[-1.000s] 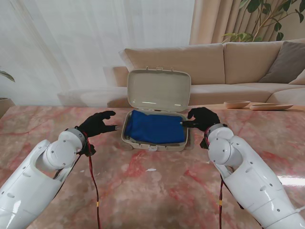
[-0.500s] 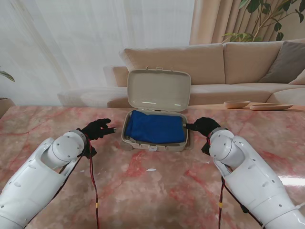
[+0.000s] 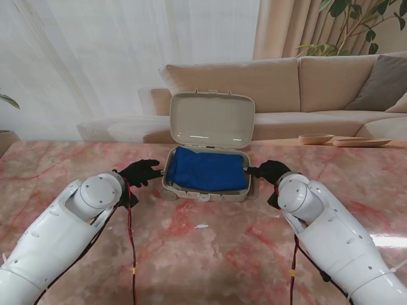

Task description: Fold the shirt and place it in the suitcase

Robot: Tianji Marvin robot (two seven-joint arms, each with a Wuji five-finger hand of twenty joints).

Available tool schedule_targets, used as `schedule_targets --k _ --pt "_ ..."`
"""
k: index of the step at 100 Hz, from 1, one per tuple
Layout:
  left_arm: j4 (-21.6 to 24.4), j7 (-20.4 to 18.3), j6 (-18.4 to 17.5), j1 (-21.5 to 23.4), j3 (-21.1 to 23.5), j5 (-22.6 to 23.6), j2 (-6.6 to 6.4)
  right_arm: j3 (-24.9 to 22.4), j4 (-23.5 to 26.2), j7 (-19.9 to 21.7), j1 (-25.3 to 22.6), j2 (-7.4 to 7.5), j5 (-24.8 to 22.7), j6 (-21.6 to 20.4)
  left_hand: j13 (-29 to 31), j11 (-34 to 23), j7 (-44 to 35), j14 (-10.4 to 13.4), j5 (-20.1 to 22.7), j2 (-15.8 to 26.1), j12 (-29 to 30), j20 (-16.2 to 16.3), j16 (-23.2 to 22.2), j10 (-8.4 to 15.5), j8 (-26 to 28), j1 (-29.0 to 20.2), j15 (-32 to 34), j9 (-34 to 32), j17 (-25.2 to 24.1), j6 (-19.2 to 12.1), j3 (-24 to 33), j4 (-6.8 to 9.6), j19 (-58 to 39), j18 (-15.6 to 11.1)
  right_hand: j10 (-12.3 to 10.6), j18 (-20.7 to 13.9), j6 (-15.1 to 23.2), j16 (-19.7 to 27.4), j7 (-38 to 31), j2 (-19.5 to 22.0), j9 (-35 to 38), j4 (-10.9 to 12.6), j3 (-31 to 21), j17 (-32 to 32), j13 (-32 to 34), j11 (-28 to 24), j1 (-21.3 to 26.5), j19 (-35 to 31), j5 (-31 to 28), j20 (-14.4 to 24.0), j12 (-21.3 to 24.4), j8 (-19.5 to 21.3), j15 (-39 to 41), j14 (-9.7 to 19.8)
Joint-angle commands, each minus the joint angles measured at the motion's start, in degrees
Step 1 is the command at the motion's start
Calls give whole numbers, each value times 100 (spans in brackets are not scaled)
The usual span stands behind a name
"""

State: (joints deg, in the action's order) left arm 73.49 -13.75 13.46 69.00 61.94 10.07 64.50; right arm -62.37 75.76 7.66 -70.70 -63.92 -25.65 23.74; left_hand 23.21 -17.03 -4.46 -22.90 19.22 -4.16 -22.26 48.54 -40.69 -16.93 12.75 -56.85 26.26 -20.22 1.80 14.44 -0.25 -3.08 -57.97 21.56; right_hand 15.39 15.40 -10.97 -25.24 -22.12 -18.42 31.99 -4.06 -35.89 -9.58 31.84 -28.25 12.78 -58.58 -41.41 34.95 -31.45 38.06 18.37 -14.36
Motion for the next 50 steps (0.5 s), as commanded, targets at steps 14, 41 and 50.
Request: schedule_targets --k 14,41,50 --pt "-125 -57 -45 -136 -136 -155 78 67 -107 112 -19 -30 95 -88 -75 163 -161 -101 177 362 -28 115 -192 -79 92 83 170 -5 -83 -98 -189 33 -121 117 70 -49 99 -3 56 116 -161 206 209 57 -171 50 -132 43 -156 131 75 79 -36 -16" --pt "-321 -397 -102 -312 -303 -377 54 138 -182 142 33 -50 253 -135 -224 199 -306 -29 484 387 -26 83 -134 -58 171 42 -7 41 -184 -61 -182 31 9 107 80 150 102 -2 62 149 -226 217 284 -33 -199 53 -1 26 -139 140 64 99 -28 -19" --pt "-345 -496 -147 -333 -332 -403 35 174 -199 137 52 -56 274 -168 -231 204 -322 -13 510 389 -23 78 -119 -50 195 35 -37 28 -195 -83 -184 32 34 115 54 127 121 -7 59 176 -236 221 311 -47 -186 40 36 17 -140 142 58 107 -9 5"
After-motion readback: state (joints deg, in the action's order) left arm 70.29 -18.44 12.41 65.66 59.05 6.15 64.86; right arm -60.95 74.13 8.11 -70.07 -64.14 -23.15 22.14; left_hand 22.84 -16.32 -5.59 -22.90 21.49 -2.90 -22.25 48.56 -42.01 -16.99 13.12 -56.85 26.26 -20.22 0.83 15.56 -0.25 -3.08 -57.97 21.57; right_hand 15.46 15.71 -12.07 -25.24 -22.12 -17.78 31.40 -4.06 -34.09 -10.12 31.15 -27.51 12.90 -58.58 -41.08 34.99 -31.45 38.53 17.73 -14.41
